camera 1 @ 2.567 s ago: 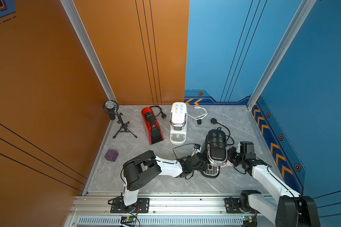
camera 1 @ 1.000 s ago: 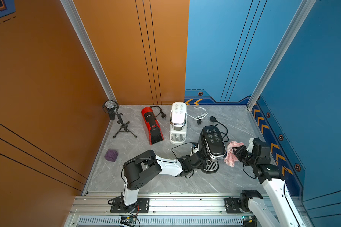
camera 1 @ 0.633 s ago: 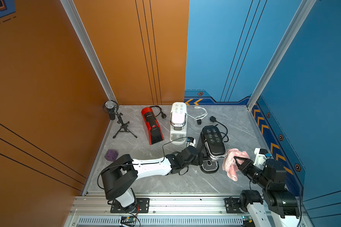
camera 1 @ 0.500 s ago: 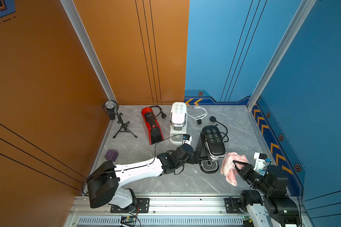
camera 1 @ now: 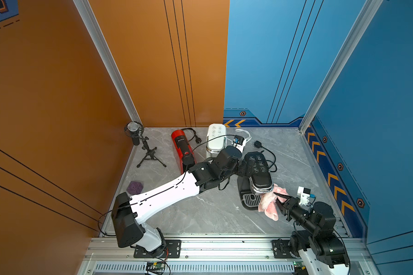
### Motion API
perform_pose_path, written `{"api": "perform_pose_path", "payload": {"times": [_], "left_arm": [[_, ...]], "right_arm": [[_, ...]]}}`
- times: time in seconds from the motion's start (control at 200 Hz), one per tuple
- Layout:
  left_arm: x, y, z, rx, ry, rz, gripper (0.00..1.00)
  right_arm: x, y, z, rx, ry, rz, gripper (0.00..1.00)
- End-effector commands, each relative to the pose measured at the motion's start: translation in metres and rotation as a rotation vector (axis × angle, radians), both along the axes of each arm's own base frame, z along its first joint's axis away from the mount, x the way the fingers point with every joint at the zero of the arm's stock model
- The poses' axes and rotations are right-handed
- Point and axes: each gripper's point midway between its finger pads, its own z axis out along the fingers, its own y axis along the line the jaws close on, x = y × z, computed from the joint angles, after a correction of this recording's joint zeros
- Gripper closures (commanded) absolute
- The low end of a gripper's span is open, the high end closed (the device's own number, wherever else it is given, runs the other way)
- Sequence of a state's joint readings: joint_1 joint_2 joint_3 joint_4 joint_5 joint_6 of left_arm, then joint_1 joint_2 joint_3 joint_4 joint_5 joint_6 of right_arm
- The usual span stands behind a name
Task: Wipe the surface of a coffee machine
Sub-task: Wipe the dirt from the surface of the coffee machine.
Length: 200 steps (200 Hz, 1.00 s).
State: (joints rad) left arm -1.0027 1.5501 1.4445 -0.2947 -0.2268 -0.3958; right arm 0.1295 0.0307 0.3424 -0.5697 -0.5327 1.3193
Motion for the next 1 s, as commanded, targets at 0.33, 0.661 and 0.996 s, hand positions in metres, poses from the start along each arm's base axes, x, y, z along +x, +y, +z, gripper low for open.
{"api": "perform_pose_path", "payload": {"times": [0.33,0.661,0.996], "left_arm": [[-0.007,-0.019,-0.06,0.171,0.074,-0.086,0.08],[-0.007,-0.016,-0.074,0.192,0.096,-0.073,0.08],[-0.008,-0.008,-0.098,0.218,0.141,-0.047,0.1]], "right_arm": [[-0.011,0.012,-0.02,-0.114,0.066,0.04,1.0],[0.001,0.06,0.018,-0.021,-0.041,0.139,1.0],[0.002,0.049,0.038,-0.159,-0.093,0.062,1.0]]}}
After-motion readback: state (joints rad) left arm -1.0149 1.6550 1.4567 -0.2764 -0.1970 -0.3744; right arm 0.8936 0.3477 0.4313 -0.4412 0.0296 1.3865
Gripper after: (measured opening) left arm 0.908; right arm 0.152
